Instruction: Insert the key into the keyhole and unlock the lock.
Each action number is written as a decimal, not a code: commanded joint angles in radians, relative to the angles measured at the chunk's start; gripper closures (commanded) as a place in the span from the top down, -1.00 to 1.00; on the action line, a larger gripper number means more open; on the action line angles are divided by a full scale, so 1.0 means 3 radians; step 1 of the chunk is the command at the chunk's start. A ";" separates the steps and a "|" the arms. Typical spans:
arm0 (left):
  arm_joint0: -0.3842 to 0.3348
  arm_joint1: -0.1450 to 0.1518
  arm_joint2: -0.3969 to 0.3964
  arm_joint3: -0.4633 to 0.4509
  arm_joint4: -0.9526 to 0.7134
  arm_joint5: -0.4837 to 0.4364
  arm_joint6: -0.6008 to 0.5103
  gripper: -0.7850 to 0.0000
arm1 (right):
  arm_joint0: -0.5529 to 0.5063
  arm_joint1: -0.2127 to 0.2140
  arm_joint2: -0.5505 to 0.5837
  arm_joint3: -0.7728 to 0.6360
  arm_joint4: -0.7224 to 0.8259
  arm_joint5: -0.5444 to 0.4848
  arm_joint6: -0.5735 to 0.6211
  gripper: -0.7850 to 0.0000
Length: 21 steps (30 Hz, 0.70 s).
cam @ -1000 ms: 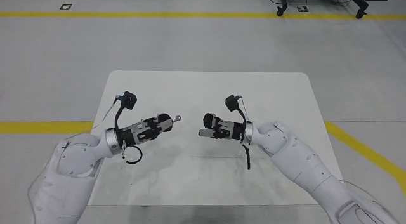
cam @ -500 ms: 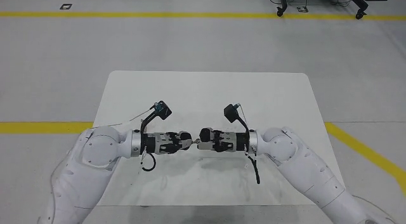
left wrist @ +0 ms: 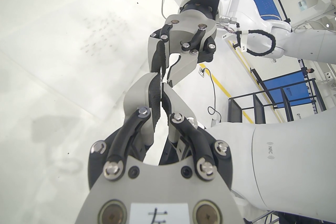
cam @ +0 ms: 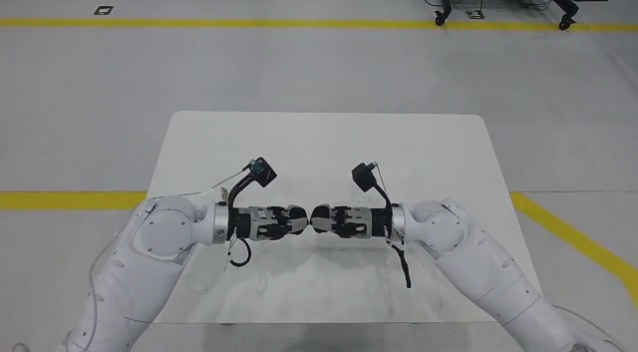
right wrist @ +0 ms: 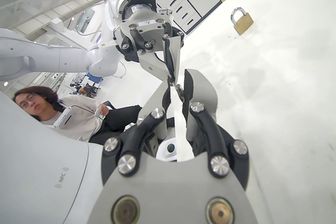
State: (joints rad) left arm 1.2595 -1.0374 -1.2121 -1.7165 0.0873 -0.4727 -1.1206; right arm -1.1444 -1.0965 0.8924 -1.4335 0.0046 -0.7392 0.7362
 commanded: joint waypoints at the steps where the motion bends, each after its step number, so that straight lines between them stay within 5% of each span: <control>1: 0.0001 0.0006 -0.0003 -0.0004 0.0005 -0.0002 0.0006 -1.00 | -0.0006 0.0003 0.0012 0.0012 0.0031 -0.0023 0.0003 -1.00; 8: 0.0014 0.0034 -0.0027 -0.0051 -0.0013 -0.0004 -0.0004 -1.00 | -0.0011 0.0014 0.0032 0.0042 0.0141 -0.0111 0.0090 -1.00; 9: 0.0023 0.0036 -0.0021 -0.0053 -0.0046 0.0005 -0.0006 0.18 | -0.0011 0.0016 0.0035 0.0041 0.0155 -0.0121 0.0102 -1.00; 10: 0.0020 0.0040 -0.0020 -0.0054 -0.0060 0.0019 -0.0025 1.00 | -0.0011 0.0018 0.0039 0.0041 0.0168 -0.0132 0.0114 -1.00; 21: 0.0023 0.0046 -0.0037 -0.0056 -0.0097 0.0038 0.0004 1.00 | -0.0139 0.0110 0.0437 0.0427 0.0427 -0.0571 -0.0053 -1.00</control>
State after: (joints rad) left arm 1.2663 -1.0236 -1.2232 -1.7333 0.0582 -0.4613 -1.1192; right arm -1.1828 -1.0657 1.0112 -1.3219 0.1238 -0.8899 0.7255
